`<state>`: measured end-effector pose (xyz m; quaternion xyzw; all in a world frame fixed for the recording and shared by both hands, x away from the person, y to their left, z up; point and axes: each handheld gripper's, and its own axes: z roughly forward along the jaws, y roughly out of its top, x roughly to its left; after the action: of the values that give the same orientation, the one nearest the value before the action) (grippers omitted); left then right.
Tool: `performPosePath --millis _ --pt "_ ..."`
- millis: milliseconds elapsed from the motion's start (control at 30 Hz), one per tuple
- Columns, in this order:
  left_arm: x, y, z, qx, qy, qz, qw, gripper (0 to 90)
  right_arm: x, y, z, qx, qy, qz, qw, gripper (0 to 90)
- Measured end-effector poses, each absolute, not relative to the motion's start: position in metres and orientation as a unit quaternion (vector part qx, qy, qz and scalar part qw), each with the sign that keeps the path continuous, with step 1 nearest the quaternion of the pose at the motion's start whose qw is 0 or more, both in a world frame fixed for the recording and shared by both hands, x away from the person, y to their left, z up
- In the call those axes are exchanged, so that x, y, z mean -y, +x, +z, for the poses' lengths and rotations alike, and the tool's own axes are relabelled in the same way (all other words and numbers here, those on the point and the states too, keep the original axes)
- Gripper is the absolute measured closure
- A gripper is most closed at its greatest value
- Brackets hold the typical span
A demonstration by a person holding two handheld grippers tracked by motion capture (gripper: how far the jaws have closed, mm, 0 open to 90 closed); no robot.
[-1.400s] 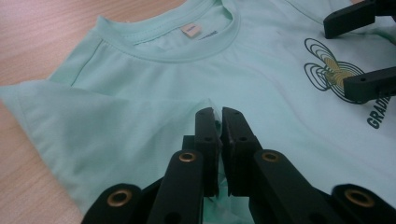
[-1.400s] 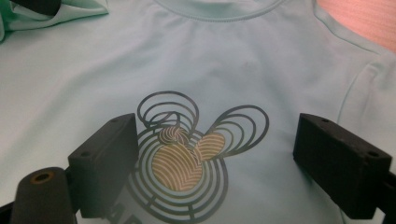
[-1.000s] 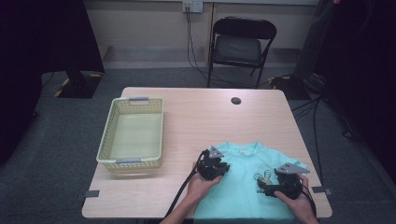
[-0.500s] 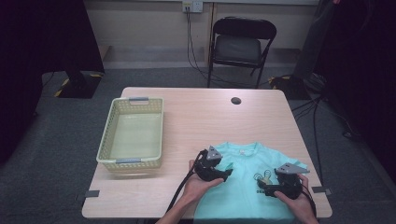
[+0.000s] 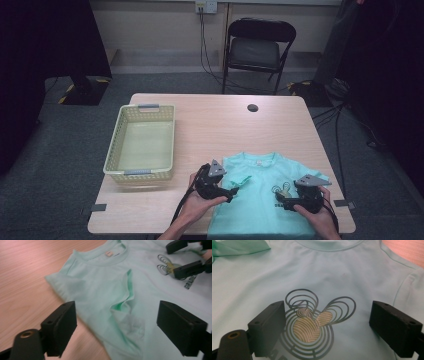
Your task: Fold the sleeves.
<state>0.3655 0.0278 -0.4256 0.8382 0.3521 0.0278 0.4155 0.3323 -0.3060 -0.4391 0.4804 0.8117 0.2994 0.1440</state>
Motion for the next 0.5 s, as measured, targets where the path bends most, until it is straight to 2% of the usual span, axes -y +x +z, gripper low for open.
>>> performPosePath --millis 500 --pt "-0.066 0.349 -0.422 -0.375 0.842 0.06 0.382 15.8 0.306 0.332 -0.439 -0.812 0.481 0.297 0.143 12.8"
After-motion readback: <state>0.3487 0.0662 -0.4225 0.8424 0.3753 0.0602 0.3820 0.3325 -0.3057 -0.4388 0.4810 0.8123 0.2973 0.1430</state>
